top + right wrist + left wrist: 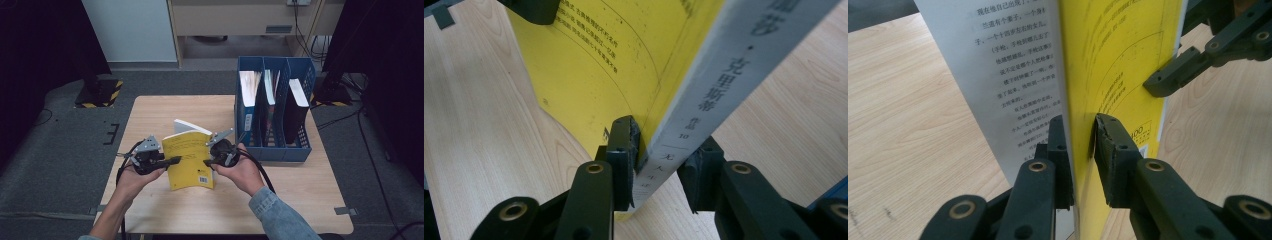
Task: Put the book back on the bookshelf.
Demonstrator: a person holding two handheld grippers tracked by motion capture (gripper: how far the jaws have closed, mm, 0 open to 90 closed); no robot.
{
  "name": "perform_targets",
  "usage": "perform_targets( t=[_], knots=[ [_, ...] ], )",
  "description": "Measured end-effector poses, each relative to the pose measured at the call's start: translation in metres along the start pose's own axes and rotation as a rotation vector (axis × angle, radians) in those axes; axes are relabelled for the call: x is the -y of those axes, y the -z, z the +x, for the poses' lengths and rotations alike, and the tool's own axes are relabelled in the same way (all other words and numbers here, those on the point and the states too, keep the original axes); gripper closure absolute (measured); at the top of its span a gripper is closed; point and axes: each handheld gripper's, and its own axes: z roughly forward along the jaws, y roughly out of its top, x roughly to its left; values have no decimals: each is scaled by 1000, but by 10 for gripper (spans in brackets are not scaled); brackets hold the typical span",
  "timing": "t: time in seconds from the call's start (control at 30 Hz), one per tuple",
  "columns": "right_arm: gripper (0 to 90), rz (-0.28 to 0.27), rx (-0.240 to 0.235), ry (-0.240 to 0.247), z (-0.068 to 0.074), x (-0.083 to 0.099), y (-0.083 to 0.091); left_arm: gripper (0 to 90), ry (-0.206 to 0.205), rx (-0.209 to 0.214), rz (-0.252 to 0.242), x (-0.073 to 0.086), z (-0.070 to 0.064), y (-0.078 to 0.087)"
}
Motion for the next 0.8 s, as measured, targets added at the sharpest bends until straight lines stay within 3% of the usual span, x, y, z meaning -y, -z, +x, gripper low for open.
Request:
perform_targets(
  t=[0.3,0.67,0.8],
  knots=[
    [703,-10,26,12,1,-2,1,798,-1,-18,3,-4,1,-1],
    [712,-48,107,12,-16,-15,-2,839,9,-36,-27,-19,15,-13],
    [709,-59,136,6,-21,-17,-7,841,0,-48,-13,-24,21,-19]
  ],
)
